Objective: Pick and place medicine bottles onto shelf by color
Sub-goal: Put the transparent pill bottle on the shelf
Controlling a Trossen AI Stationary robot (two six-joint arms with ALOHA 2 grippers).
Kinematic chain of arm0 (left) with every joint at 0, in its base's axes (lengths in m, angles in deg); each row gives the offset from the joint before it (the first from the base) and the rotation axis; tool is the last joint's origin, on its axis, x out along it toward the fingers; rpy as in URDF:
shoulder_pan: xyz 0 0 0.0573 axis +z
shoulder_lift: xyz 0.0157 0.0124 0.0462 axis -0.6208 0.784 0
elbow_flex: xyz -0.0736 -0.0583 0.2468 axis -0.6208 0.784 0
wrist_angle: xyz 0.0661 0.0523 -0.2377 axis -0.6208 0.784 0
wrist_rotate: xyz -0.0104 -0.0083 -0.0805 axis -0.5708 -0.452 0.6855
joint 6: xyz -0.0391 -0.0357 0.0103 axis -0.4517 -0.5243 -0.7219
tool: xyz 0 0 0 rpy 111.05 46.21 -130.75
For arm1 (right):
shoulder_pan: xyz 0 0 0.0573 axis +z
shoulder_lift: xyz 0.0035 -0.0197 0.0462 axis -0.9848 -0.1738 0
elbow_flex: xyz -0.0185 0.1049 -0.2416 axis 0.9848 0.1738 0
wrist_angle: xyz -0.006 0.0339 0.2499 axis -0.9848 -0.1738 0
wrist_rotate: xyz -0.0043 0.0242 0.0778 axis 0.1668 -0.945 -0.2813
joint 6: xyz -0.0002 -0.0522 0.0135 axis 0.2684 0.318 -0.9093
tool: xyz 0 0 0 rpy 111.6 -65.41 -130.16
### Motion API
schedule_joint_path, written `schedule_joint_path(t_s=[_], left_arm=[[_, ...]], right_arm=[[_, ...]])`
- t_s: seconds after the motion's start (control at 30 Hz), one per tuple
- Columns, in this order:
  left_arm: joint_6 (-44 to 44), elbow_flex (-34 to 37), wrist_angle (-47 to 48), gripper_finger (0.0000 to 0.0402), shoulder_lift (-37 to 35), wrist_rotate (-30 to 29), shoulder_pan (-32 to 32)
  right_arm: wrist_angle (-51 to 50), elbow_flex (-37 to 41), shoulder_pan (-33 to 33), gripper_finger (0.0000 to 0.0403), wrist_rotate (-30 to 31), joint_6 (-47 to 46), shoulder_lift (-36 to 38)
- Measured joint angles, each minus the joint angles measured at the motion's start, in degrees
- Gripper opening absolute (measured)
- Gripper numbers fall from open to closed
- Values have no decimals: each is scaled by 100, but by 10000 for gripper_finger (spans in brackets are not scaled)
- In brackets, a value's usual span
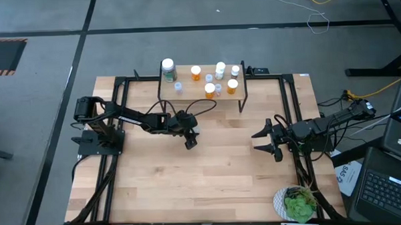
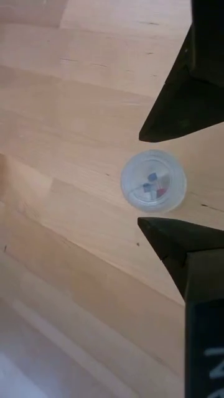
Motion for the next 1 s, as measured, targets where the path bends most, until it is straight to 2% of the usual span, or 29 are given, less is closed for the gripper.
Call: schedule_joint_path(t_s=[0.57, 0.8, 1.0], left_arm=[[247, 0, 0, 170, 0, 39, -74], [245, 0, 0, 172, 0, 37, -76], [245, 0, 0, 197, 0, 35, -76]], right_arm=[[0, 1, 0, 248, 1, -22, -2], [0, 1, 0, 248, 1, -33, -1], [0, 1, -2, 248, 1, -39, 0]])
